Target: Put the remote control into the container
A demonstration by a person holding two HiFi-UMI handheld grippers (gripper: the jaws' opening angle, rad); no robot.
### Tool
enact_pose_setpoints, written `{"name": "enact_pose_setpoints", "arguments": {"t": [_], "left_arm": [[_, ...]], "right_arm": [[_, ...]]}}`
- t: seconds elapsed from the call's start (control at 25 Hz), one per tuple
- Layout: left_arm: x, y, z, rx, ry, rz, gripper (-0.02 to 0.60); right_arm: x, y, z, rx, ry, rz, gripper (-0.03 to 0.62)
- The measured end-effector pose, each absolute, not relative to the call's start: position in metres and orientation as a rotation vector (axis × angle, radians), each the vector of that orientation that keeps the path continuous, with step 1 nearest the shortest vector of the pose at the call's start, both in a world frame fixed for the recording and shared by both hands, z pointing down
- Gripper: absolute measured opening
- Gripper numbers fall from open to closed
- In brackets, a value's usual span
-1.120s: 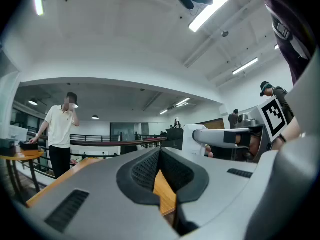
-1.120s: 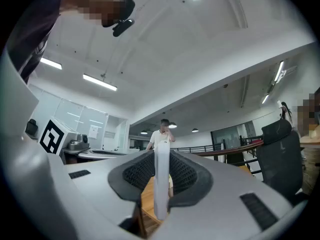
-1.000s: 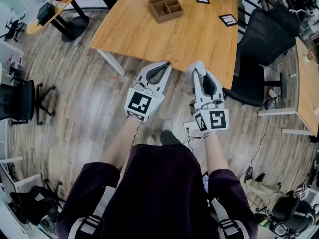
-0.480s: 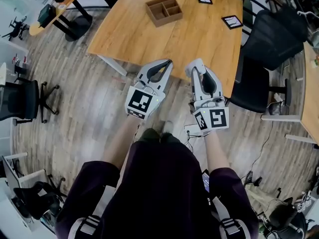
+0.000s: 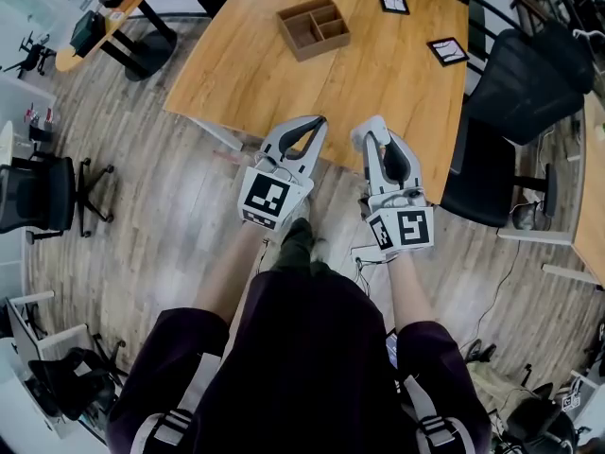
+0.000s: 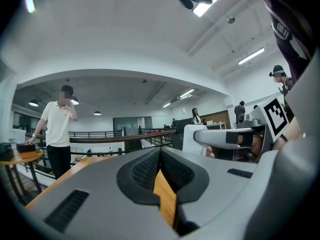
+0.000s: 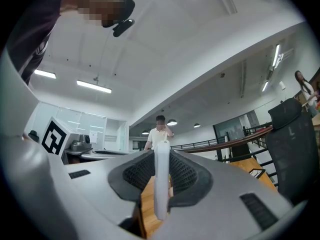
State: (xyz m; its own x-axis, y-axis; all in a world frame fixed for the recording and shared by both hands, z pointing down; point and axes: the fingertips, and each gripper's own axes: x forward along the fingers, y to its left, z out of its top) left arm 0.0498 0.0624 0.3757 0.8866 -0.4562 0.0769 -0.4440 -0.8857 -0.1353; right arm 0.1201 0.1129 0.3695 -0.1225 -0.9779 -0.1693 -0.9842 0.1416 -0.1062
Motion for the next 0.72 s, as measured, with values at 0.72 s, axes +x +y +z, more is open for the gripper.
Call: {"name": "enact_pose_setpoints", "arguments": {"t": [0.72], "left_arm": [[0.069, -0.098, 0.383, -2.992, 0.638, -0.142, 0.013]], "right_arm": [[0.136, -0.042, 0.377, -2.047, 2.166, -0.003, 0.101]]}}
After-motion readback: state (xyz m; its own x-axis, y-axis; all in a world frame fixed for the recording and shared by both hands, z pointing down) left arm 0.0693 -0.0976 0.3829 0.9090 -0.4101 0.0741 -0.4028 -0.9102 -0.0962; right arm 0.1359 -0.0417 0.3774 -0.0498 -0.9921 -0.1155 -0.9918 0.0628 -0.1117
